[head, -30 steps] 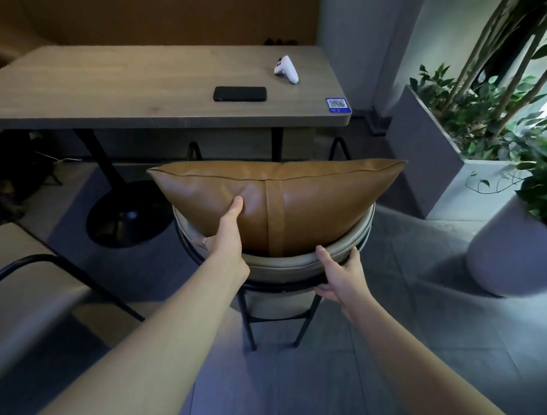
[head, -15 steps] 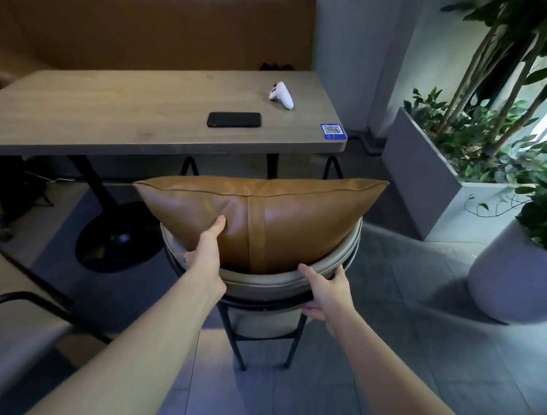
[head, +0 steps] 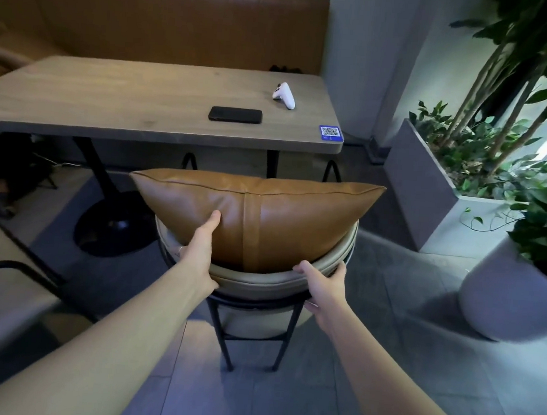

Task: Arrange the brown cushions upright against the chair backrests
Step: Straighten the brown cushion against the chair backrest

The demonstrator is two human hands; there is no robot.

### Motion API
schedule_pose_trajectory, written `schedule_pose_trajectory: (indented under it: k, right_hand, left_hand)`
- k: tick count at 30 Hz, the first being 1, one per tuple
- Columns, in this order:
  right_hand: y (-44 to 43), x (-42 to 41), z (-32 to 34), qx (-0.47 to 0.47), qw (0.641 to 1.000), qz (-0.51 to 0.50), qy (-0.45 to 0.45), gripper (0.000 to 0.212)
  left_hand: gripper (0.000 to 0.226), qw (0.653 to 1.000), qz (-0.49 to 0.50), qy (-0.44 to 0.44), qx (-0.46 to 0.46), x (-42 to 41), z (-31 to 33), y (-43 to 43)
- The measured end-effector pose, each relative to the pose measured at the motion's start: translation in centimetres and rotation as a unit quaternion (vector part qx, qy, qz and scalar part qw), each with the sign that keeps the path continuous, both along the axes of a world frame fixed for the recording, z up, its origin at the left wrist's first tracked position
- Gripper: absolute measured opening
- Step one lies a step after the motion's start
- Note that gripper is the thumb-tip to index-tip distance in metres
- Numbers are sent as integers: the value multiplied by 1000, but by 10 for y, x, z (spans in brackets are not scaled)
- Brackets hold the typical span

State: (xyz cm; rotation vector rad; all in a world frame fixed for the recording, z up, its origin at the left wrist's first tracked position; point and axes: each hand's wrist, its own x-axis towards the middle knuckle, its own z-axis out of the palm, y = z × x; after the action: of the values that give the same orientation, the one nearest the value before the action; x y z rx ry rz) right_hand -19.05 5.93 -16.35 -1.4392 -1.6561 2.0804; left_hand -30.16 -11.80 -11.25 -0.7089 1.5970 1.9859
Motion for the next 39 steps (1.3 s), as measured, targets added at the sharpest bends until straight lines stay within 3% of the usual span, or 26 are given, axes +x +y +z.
schedule_pose_trajectory:
  k: [18, 20, 22, 24, 26, 29, 31, 34, 39]
  right_hand:
    - [27, -20, 3, 37, 996, 79, -15, 122]
    - [28, -19, 0, 30, 996, 83, -16, 124]
    - [30, -19, 1, 24, 995, 91, -24, 125]
    - [33, -19, 5, 23, 993, 104, -39, 129]
    - [35, -19, 8, 30, 990, 125, -57, 135]
    - [37, -19, 7, 44, 991, 116, -58, 141]
    - [36, -21, 4, 50, 995, 76, -47, 140]
    - [27, -21, -3, 21, 999, 32, -10, 137]
    - [27, -23, -11, -6, 999, 19, 31, 127]
  left_hand:
    - [116, 999, 7, 29, -14, -13, 6, 18]
    - [120, 998, 2, 42, -44, -6, 4, 21]
    - [112, 982, -29, 78, -168, 8, 0, 29]
    - [90, 921, -105, 128, -353, 30, -3, 43]
    - [69, 815, -226, 186, -500, 55, -3, 59]
    - [62, 633, -390, 272, -611, 83, -4, 75]
    - [62, 565, -428, 305, -636, 85, -5, 75]
    - [55, 506, -442, 349, -653, 75, -8, 65]
    - [53, 512, -479, 321, -637, 59, -20, 59]
